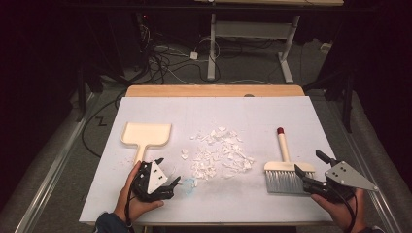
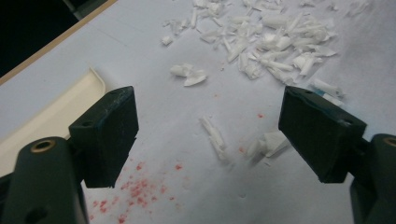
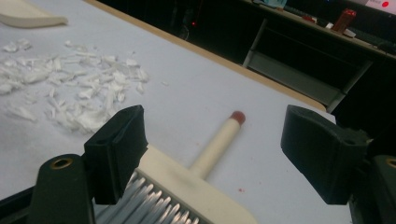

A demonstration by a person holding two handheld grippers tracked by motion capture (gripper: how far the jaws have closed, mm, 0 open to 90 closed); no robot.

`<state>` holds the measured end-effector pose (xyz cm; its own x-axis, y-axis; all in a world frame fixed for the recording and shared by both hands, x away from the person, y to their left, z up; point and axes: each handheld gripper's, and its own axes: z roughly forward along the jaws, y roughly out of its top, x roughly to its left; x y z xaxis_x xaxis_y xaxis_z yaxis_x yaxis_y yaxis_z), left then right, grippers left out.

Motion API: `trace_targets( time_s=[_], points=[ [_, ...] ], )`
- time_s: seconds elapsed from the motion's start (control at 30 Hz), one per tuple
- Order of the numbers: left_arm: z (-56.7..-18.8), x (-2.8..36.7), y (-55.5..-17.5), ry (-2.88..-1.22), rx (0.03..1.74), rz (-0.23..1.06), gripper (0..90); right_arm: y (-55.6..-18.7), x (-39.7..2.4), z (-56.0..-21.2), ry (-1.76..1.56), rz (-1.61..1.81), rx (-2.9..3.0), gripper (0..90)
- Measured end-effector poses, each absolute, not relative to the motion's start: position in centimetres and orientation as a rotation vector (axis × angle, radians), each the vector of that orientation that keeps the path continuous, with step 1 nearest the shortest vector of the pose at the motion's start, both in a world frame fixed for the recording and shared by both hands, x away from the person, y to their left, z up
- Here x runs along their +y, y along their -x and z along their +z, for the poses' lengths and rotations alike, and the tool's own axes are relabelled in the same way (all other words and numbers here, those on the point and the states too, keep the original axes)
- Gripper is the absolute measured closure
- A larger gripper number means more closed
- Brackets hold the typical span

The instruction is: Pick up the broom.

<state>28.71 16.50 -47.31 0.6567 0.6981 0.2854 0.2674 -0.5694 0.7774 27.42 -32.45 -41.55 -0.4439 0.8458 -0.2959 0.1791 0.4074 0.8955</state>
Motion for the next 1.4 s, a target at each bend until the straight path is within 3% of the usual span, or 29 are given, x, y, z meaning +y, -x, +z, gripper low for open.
trace_targets(
  time_s=[0.47, 0.73, 1.03, 1.2, 1.4],
  points=[
    [-47.5, 16.5, -28.5, -2.160, 0.744, 0.774, 18.1, -28.2, -31.9, -41.9, -0.888, 1.037, 1.846, 26.6],
    [-47.6, 16.3, -28.8, -2.174, 0.747, 0.755, 18.1, -33.1, -31.6, -41.8, -1.075, 1.020, 1.995, 25.5],
    [-47.7, 16.1, -28.5, -2.197, 0.725, 0.729, 18.1, -39.9, -30.8, -44.8, -1.410, 0.769, 2.130, 36.3],
    [-47.8, 16.1, -28.4, -2.205, 0.722, 0.724, 18.1, -41.5, -30.3, -46.1, -1.498, 0.697, 2.199, 43.7],
    [-47.9, 16.1, -28.5, -2.231, 0.726, 0.739, 18.1, -42.0, -29.5, -45.9, -1.438, 0.686, 2.251, 61.8]
  ],
)
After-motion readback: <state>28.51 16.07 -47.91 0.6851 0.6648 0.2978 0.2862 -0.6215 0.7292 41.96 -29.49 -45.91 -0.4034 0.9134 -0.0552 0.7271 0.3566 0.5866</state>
